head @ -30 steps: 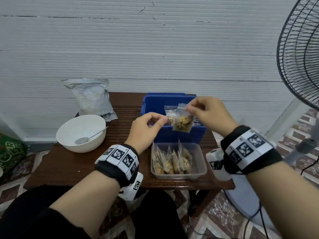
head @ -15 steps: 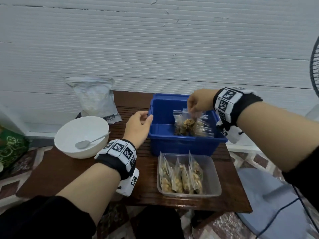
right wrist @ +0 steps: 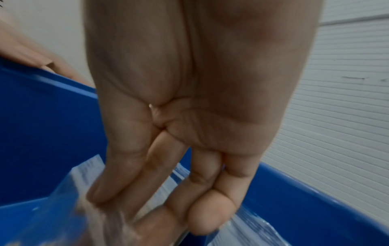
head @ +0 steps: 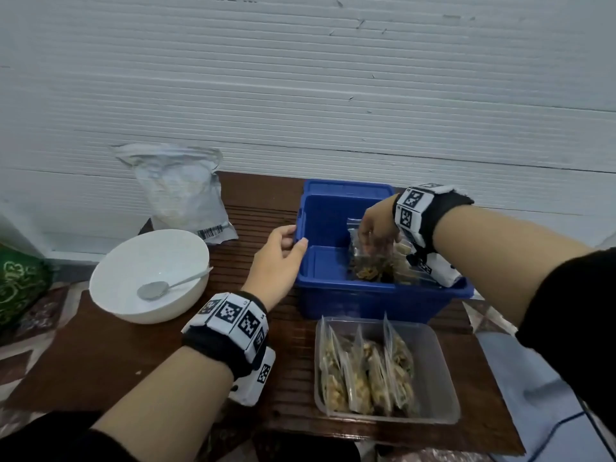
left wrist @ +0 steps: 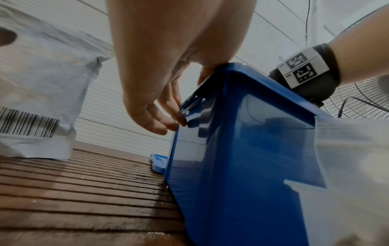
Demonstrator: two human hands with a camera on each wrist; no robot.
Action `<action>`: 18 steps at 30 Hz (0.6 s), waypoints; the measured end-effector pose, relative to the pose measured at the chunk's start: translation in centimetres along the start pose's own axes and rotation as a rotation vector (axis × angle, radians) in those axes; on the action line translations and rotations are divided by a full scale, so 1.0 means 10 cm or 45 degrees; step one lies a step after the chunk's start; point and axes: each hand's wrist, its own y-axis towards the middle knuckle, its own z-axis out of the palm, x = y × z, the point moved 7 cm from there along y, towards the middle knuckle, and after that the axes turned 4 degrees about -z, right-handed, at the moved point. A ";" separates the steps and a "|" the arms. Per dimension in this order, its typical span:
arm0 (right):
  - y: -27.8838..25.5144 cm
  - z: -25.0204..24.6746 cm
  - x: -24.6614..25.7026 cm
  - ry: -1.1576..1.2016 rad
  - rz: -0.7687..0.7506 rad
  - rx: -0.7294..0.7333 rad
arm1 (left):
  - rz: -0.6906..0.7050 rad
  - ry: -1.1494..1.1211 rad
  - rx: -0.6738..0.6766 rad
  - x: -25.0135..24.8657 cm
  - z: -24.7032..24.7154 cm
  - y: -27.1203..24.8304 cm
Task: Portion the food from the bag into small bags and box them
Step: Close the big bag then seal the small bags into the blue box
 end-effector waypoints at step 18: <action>-0.62 -0.32 0.23 0.199 -0.087 -0.481 | 0.002 0.079 0.013 -0.05 0.02 -0.21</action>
